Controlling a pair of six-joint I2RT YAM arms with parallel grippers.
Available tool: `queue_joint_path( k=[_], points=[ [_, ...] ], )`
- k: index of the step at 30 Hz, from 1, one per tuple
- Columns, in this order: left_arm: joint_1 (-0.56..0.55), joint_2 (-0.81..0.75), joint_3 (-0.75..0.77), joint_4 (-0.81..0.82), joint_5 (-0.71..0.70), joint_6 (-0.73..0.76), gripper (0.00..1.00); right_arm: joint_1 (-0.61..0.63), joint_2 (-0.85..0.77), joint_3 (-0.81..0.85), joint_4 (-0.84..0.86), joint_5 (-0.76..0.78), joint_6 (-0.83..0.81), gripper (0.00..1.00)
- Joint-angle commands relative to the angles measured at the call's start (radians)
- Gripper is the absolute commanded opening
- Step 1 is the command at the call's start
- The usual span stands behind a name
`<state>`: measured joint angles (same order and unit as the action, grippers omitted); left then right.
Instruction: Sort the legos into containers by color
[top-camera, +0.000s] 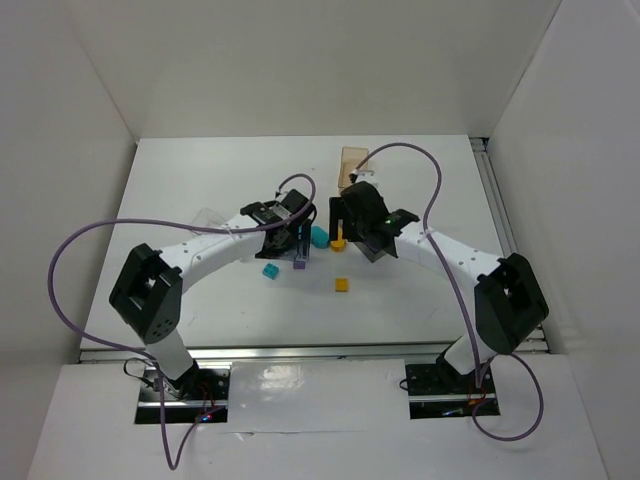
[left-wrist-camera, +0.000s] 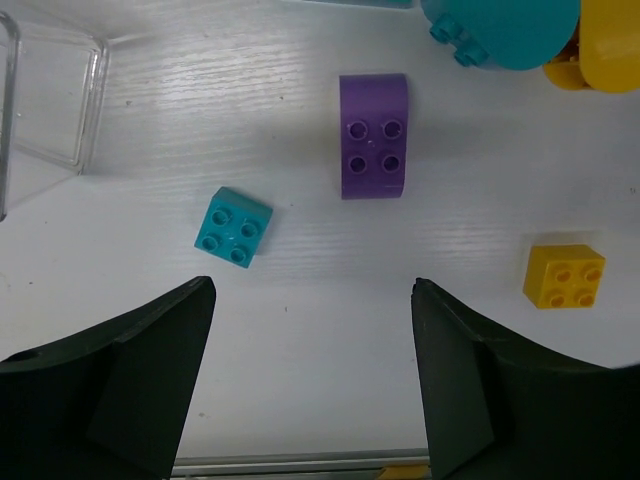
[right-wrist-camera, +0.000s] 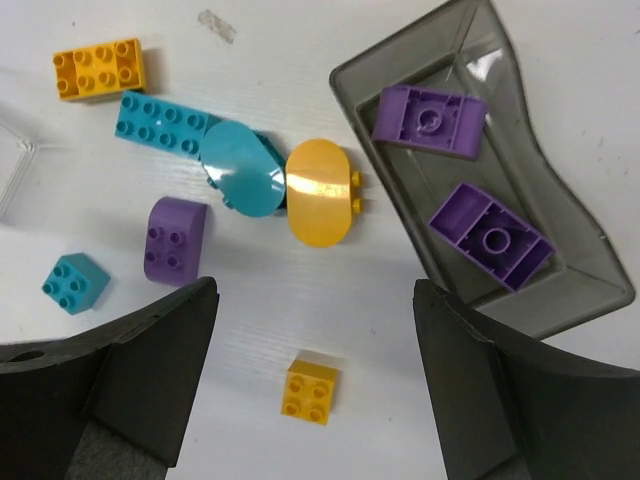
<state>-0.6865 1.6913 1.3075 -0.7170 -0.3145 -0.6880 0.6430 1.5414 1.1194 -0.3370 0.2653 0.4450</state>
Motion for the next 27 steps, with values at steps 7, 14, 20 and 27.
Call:
queue_joint_path(
  k=[7,14,20,27],
  points=[
    [0.195,-0.209,-0.046,-0.055,-0.005,-0.012,0.87,0.132,0.070,-0.009,0.082,-0.057,0.072,0.87],
    [0.324,-0.329,-0.077,-0.075,0.003,0.019,0.87,0.205,0.282,0.131,0.105,-0.029,0.090,0.90],
    [0.324,-0.329,-0.117,-0.075,0.014,0.039,0.87,0.244,0.426,0.232,0.079,0.012,0.126,0.85],
    [0.324,-0.338,-0.145,-0.041,0.046,0.059,0.87,0.253,0.493,0.287,0.032,0.087,0.166,0.62]
  ],
)
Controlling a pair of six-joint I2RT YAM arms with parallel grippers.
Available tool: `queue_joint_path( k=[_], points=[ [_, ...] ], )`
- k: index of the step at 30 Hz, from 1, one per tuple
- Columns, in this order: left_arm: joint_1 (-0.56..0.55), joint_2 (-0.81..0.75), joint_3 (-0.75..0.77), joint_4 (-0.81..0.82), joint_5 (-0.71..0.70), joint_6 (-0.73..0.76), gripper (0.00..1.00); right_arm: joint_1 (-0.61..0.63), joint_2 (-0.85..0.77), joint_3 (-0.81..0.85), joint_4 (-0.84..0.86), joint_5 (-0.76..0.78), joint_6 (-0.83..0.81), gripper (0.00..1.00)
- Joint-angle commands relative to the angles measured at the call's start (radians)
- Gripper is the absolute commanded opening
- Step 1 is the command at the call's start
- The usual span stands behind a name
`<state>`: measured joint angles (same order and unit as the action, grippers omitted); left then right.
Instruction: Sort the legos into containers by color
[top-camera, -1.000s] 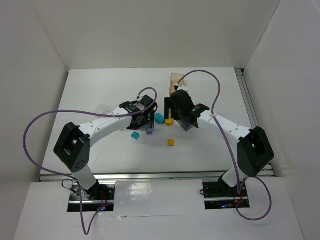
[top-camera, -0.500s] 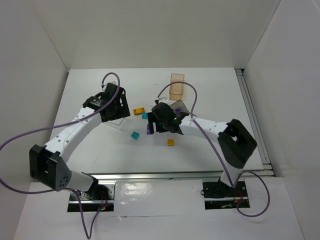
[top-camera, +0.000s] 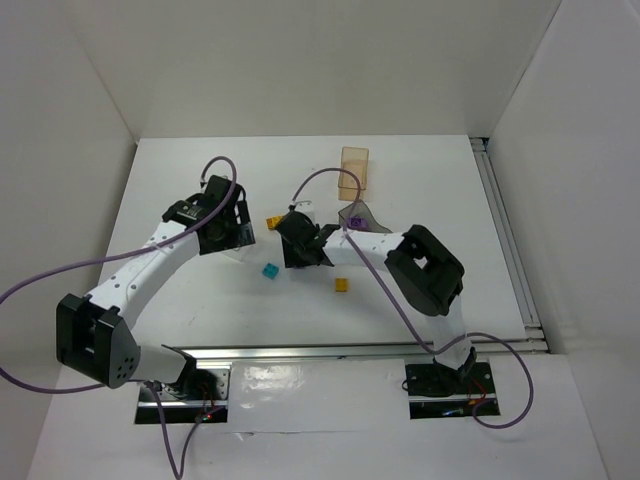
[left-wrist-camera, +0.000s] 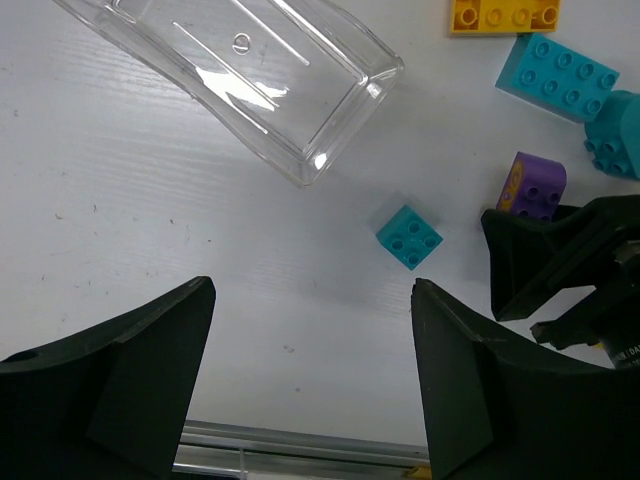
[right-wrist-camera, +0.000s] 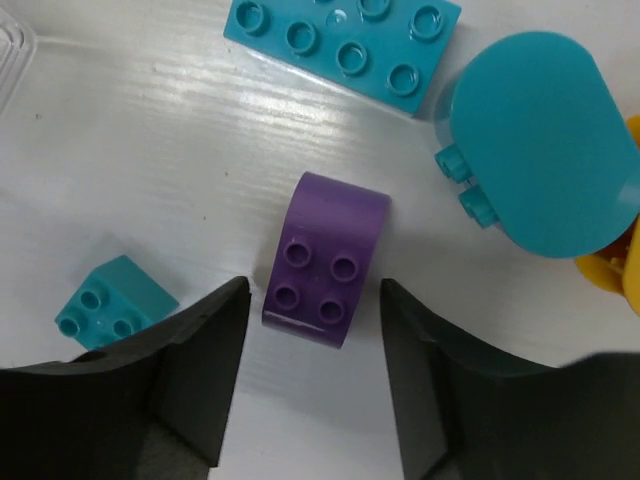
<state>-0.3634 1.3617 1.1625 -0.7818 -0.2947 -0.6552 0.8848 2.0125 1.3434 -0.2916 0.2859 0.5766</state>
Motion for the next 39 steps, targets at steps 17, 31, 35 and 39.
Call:
queue_joint_path(
  k=[17,31,35,39],
  points=[
    [-0.186,0.135,-0.006,0.101,0.111,0.120,0.87,-0.130,-0.491,-0.199,-0.061,0.171,-0.063,0.35],
    [-0.220,0.355,0.003,0.176,0.077,0.123,0.95,-0.369,-0.357,-0.176,0.012,0.044,-0.110,0.38],
    [-0.220,0.388,0.003,0.199,0.077,0.123,0.92,-0.408,-0.314,-0.129,0.025,0.019,-0.110,0.72],
    [-0.220,0.424,0.003,0.208,0.077,0.123,0.86,-0.417,-0.345,-0.110,0.016,0.029,-0.110,0.91]
  ],
)
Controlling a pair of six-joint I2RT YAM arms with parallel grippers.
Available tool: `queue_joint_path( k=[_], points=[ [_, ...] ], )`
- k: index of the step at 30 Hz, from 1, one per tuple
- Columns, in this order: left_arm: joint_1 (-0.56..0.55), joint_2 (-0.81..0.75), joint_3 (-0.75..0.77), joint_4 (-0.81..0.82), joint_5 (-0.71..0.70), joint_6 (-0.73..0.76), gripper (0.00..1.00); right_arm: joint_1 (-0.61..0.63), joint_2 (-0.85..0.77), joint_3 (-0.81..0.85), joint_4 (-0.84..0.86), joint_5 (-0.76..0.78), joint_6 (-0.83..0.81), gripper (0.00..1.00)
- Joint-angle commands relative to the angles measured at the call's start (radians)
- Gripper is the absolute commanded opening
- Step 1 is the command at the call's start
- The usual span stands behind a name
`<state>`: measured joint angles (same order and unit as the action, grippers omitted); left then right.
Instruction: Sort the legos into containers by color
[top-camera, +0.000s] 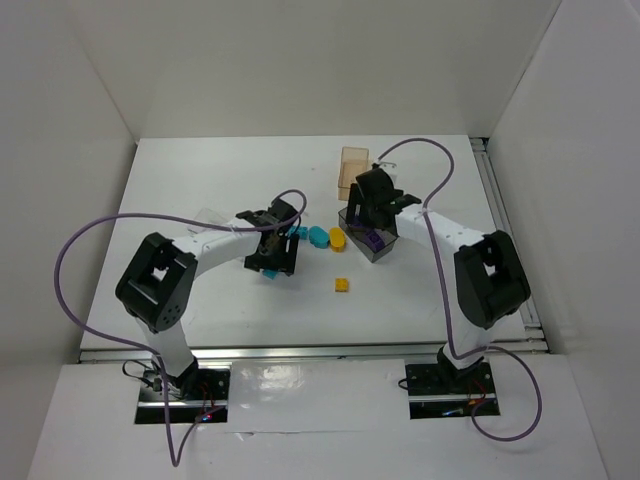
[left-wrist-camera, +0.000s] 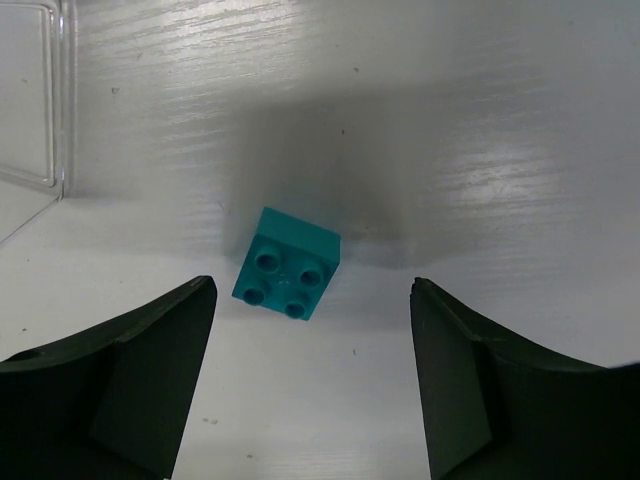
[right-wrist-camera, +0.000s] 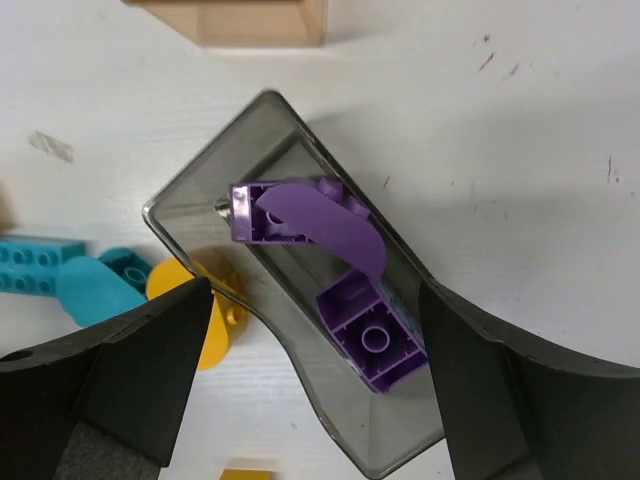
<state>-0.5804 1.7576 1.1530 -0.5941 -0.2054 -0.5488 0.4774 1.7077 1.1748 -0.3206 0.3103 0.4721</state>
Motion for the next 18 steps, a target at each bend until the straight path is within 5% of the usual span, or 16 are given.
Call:
queue_joint_path(
  k=[1,6,14,18],
  points=[
    [-0.002,0.028,0.013,0.020,-0.012,0.016,0.86,-0.010,-0.055,0.059,0.045,0.004,-0.006,0.91],
    [-0.002,0.059,0.022,0.030,-0.034,0.007,0.75,-0.010,-0.164,0.025,0.025,0.013,-0.006,0.91],
    [-0.002,0.042,0.063,0.016,-0.043,0.007,0.34,-0.010,-0.283,-0.018,-0.031,0.042,0.003,0.89],
    [0.007,-0.006,0.134,-0.056,-0.075,0.007,0.30,-0.010,-0.321,-0.018,-0.052,0.042,0.003,0.89]
  ],
)
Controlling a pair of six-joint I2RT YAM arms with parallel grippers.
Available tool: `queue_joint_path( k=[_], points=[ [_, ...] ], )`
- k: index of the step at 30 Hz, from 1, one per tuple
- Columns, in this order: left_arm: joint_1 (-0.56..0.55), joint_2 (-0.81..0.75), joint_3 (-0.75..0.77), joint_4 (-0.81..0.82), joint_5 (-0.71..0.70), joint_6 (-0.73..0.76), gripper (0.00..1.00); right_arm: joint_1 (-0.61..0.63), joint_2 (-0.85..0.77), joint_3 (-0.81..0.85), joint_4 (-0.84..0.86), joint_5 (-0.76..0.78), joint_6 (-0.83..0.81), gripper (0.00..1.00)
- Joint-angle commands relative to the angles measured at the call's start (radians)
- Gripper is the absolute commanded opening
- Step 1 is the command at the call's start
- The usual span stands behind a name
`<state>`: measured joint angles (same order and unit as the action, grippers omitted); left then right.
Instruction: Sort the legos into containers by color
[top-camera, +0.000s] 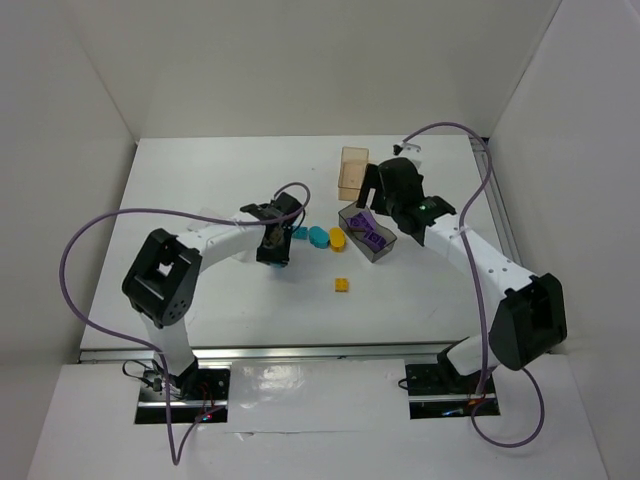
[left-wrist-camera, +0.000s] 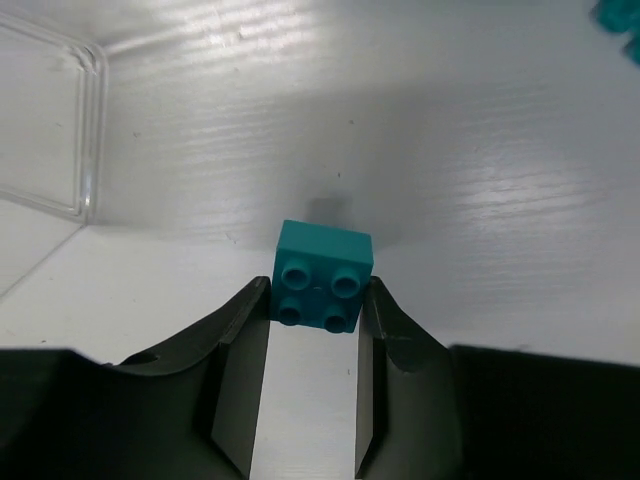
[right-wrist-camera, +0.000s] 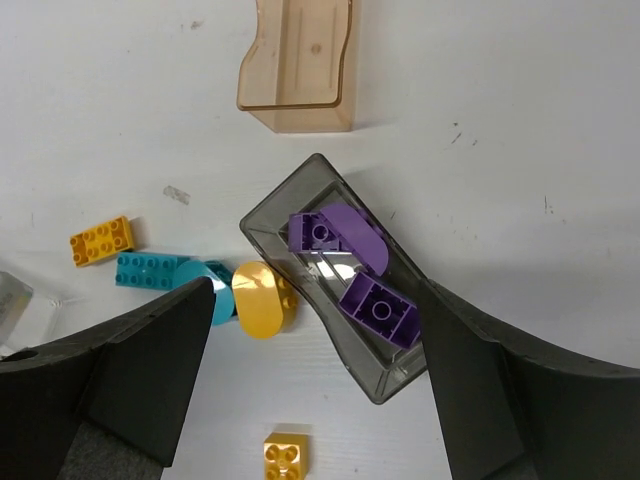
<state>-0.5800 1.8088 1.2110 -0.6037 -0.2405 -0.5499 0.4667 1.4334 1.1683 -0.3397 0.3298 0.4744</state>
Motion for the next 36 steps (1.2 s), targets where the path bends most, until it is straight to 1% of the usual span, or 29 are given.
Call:
queue_joint_path(
  k=[1,2,5,6,9,10,13,16,17,18,19,20,21,22,25,27,28,29,30,32,35,36],
  points=[
    [0.006,-0.068,0.091,-0.063,-0.049,-0.002,0.30,0.001,-0.060,-0.012,-0.033,0.023,0.001,0.89],
    [0.025,-0.090,0.123,-0.094,-0.059,-0.011,0.30,0.001,-0.060,-0.012,-0.045,0.023,-0.008,0.89],
    [0.084,-0.135,0.157,-0.126,-0.068,-0.025,0.31,0.001,-0.087,-0.012,-0.055,0.023,-0.008,0.89],
    [0.121,-0.144,0.169,-0.126,-0.068,-0.025,0.32,0.001,-0.096,-0.012,-0.055,0.023,-0.008,0.89],
    [0.178,-0.144,0.179,-0.136,-0.068,-0.025,0.32,0.001,-0.096,-0.012,-0.064,0.023,-0.008,0.89],
    [0.218,-0.144,0.179,-0.145,-0.068,-0.025,0.32,0.001,-0.096,-0.012,-0.064,0.023,-0.008,0.89],
    [0.288,-0.125,0.179,-0.145,-0.068,-0.036,0.33,0.001,-0.096,-0.021,-0.064,0.014,-0.008,0.89],
    [0.344,-0.103,0.167,-0.122,-0.068,-0.036,0.33,0.001,-0.087,-0.021,-0.064,0.014,-0.008,0.89],
    [0.356,-0.094,0.167,-0.122,-0.068,-0.036,0.36,0.001,-0.087,-0.021,-0.064,0.014,-0.008,0.89],
    [0.367,-0.094,0.167,-0.122,-0.068,-0.045,0.55,0.001,-0.087,-0.021,-0.074,0.014,-0.017,0.89],
    [0.385,-0.079,0.167,-0.122,-0.068,-0.045,0.71,0.001,-0.087,-0.021,-0.074,0.014,-0.017,0.89],
    [0.385,-0.078,0.176,-0.122,-0.068,-0.045,0.82,0.001,-0.087,-0.021,-0.074,0.014,-0.017,0.89],
    [0.396,-0.066,0.176,-0.122,-0.047,-0.045,0.85,0.001,-0.087,-0.021,-0.074,0.014,-0.017,0.89],
    [0.396,-0.066,0.188,-0.122,-0.046,-0.045,0.88,0.001,-0.087,-0.021,-0.074,0.014,-0.017,0.89],
    [0.355,-0.095,0.209,-0.113,-0.033,-0.036,0.88,0.001,-0.087,-0.021,-0.084,0.023,-0.017,0.89],
    [0.287,-0.115,0.220,-0.102,-0.011,-0.027,0.82,-0.008,-0.097,-0.021,-0.084,0.035,-0.017,0.89],
    [0.261,-0.124,0.232,-0.102,0.025,-0.018,0.80,-0.008,-0.097,-0.030,-0.084,0.035,-0.017,0.89],
    [0.206,-0.124,0.243,-0.085,0.042,-0.007,0.80,-0.008,-0.097,-0.030,-0.084,0.035,-0.017,0.89],
    [0.178,-0.124,0.243,-0.076,0.058,-0.007,0.80,-0.017,-0.106,-0.041,-0.084,0.035,-0.017,0.89],
    [0.110,-0.083,0.277,-0.076,0.072,-0.019,0.77,-0.017,-0.107,-0.041,-0.084,0.035,-0.017,0.89],
    [0.065,-0.036,0.286,-0.076,0.063,-0.077,0.72,-0.017,-0.116,-0.052,-0.093,0.035,-0.017,0.89],
    [0.054,0.004,0.297,-0.076,0.053,-0.088,0.73,-0.017,-0.116,-0.062,-0.093,0.035,-0.017,0.89]
  ],
)
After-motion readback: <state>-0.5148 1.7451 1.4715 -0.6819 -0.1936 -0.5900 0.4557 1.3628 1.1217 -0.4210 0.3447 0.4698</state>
